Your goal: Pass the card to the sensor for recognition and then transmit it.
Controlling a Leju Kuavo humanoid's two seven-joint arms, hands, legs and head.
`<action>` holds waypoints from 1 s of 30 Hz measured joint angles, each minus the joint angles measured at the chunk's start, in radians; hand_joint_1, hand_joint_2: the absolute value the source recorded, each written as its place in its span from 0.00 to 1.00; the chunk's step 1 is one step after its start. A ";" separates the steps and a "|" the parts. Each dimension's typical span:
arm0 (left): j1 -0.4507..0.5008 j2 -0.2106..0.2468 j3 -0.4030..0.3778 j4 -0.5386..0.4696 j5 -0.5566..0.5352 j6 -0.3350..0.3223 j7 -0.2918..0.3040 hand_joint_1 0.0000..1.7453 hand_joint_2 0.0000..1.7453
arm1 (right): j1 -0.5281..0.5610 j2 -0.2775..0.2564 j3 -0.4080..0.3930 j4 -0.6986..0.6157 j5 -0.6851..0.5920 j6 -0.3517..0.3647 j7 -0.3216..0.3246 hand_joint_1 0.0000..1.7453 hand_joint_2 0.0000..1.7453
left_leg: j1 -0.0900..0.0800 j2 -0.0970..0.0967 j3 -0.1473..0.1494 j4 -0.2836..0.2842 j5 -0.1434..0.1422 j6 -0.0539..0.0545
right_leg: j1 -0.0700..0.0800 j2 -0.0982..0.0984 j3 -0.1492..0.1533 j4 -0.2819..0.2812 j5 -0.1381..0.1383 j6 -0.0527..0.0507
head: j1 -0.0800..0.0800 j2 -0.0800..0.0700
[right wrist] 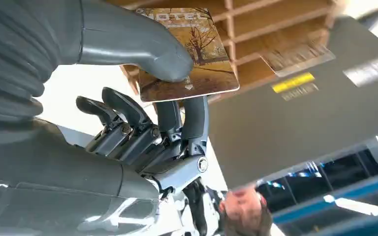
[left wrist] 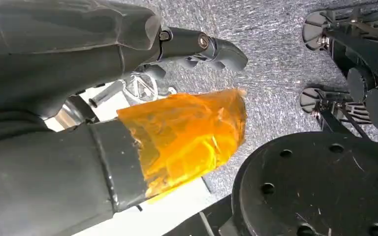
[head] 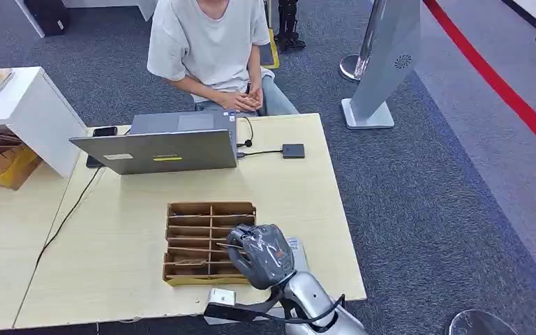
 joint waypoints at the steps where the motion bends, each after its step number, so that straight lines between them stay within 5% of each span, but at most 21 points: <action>1: 0.000 0.000 -0.002 0.000 0.001 0.000 -0.001 0.00 0.00 | 0.004 0.000 -0.003 -0.009 -0.005 -0.010 -0.008 1.00 1.00 | 0.000 0.000 0.000 0.000 0.000 0.000 | 0.000 0.000 0.000 0.000 0.000 0.000 | 0.000 0.000; 14: 0.010 0.000 -0.006 0.000 0.012 -0.004 -0.012 0.00 0.00 | 0.099 -0.003 -0.035 -0.202 -0.046 -0.032 -0.060 1.00 1.00 | 0.000 0.000 0.000 0.000 0.000 0.000 | 0.000 0.000 0.000 0.000 0.000 0.000 | 0.000 0.000; 30: 0.012 0.001 -0.020 0.000 0.016 -0.008 -0.014 0.00 0.00 | 0.118 -0.009 -0.057 -0.277 -0.072 -0.029 -0.083 1.00 1.00 | 0.000 0.000 0.000 0.000 0.000 0.000 | 0.000 0.000 0.000 0.000 0.000 0.000 | 0.000 0.000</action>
